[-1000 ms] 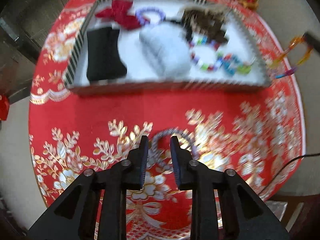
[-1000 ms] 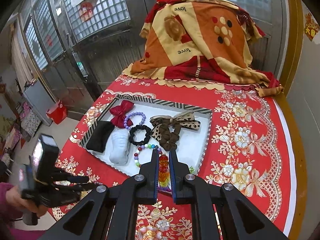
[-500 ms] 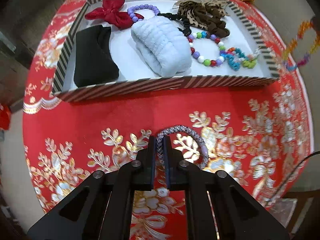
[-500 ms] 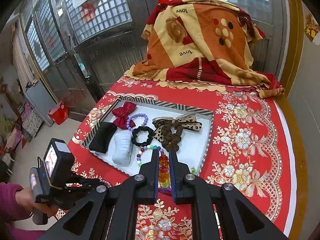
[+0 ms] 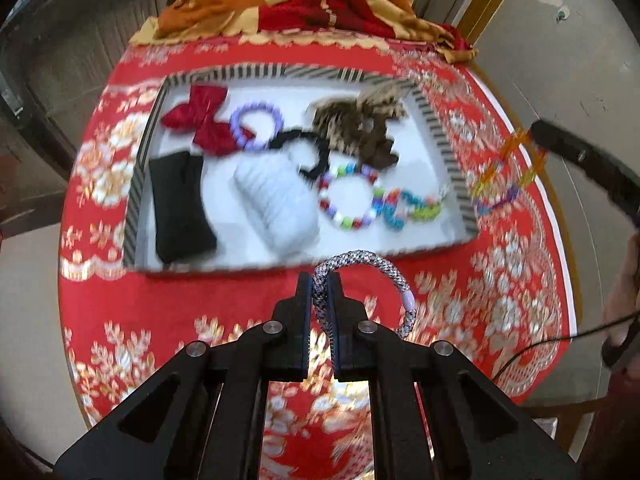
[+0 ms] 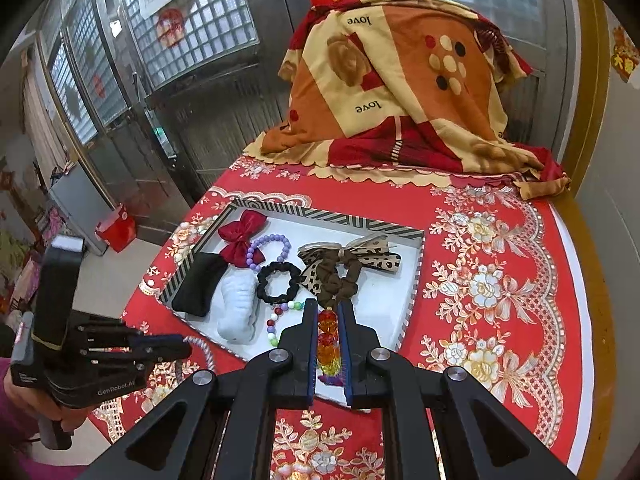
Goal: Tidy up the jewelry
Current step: 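Carry the bangle and rainbow bracelet over the tray with both grippers, then lower both items into the tray and open both grippers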
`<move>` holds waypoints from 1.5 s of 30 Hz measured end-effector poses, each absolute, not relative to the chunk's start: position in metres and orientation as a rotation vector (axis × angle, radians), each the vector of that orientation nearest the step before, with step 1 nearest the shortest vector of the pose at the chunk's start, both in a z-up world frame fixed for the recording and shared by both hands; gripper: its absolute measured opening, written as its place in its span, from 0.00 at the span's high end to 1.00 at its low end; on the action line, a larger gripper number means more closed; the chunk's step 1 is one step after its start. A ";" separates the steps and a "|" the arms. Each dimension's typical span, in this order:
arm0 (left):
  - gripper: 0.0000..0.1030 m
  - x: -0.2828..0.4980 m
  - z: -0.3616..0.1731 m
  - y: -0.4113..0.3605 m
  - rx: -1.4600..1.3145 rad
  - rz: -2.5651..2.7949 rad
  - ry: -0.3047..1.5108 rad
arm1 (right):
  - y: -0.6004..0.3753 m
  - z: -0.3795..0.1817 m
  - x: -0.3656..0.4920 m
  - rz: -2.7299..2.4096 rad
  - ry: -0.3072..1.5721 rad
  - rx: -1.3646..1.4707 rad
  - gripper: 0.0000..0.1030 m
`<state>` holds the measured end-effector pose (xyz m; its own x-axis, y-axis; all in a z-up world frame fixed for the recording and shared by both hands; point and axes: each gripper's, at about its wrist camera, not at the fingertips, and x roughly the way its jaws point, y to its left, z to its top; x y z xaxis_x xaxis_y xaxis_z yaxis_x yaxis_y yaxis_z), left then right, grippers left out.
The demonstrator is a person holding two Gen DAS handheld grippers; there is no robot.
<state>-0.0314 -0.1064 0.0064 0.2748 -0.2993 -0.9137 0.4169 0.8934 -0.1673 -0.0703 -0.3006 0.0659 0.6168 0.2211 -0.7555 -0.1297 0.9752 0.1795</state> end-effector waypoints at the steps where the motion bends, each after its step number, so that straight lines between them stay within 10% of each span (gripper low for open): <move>1: 0.94 -0.027 0.007 -0.113 0.116 -0.482 1.193 | -0.300 0.065 -0.068 0.204 0.888 0.109 0.91; 32: 0.94 0.042 -0.051 -0.172 0.166 -0.378 1.267 | -0.333 -0.042 0.059 0.155 1.084 0.142 0.91; 38: 0.82 0.038 -0.048 -0.171 0.168 -0.363 1.254 | -0.338 -0.027 0.042 0.150 1.054 0.177 0.89; 45: 0.65 0.029 -0.040 -0.165 0.140 -0.338 1.241 | -0.335 -0.001 -0.002 0.127 0.993 0.223 0.64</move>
<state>0.0290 -0.1648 -0.0401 0.2820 -0.1759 -0.9431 0.3267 0.9419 -0.0780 -0.0018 -0.3355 -0.0011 0.5416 0.2073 -0.8147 -0.0048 0.9699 0.2436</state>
